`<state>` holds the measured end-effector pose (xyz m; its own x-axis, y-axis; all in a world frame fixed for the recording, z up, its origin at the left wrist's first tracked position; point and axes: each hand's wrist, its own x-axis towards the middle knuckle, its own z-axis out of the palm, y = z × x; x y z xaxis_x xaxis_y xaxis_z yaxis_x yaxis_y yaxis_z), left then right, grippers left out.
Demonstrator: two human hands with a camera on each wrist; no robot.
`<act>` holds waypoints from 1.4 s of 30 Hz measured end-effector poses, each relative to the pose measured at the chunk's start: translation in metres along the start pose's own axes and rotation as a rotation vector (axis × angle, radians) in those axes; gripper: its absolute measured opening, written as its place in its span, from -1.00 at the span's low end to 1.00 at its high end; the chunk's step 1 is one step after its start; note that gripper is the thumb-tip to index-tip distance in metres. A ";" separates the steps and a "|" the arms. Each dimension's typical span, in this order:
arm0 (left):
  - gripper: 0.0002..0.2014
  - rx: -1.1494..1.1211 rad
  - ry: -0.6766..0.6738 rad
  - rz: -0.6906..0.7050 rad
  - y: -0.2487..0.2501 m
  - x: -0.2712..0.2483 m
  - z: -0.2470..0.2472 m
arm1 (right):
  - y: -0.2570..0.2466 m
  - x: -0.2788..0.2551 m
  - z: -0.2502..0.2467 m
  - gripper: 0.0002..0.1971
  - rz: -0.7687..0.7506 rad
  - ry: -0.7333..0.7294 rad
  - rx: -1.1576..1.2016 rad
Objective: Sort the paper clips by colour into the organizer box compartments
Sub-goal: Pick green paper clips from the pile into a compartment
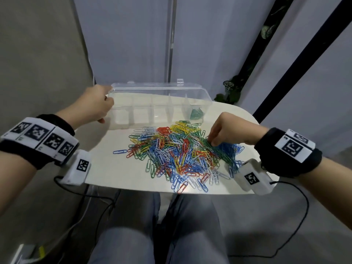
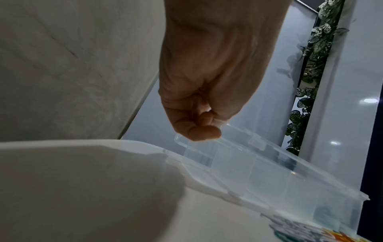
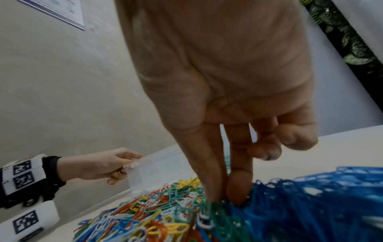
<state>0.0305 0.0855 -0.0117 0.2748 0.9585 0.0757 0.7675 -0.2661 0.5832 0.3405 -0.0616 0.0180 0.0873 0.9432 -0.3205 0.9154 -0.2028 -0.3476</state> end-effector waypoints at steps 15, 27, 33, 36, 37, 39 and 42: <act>-0.65 -0.002 -0.011 -0.033 0.000 0.001 -0.001 | -0.016 0.010 0.003 -0.90 -0.007 0.055 0.126; -0.65 -0.006 -0.020 0.000 -0.003 0.003 0.000 | -0.004 0.016 -0.021 -0.70 0.135 -0.050 0.743; -0.61 0.004 -0.016 -0.012 -0.005 0.006 0.001 | -0.009 0.014 -0.025 -0.81 0.063 0.035 0.646; -0.62 0.007 -0.014 -0.006 -0.006 0.007 0.001 | -0.015 0.015 -0.035 -0.90 -0.032 0.227 0.579; -0.63 0.009 -0.013 -0.005 -0.006 0.007 0.001 | -0.018 0.017 -0.039 -0.92 -0.061 0.294 0.568; -0.63 0.016 -0.017 -0.009 -0.006 0.007 0.002 | -0.022 0.026 -0.048 -0.92 -0.083 0.416 0.537; -0.62 0.022 -0.027 -0.020 -0.005 0.007 0.002 | -0.027 0.043 -0.054 -0.92 -0.056 0.497 0.426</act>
<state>0.0293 0.0936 -0.0156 0.2745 0.9606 0.0424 0.7855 -0.2495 0.5663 0.3402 -0.0018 0.0611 0.3086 0.9438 0.1180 0.6969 -0.1400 -0.7034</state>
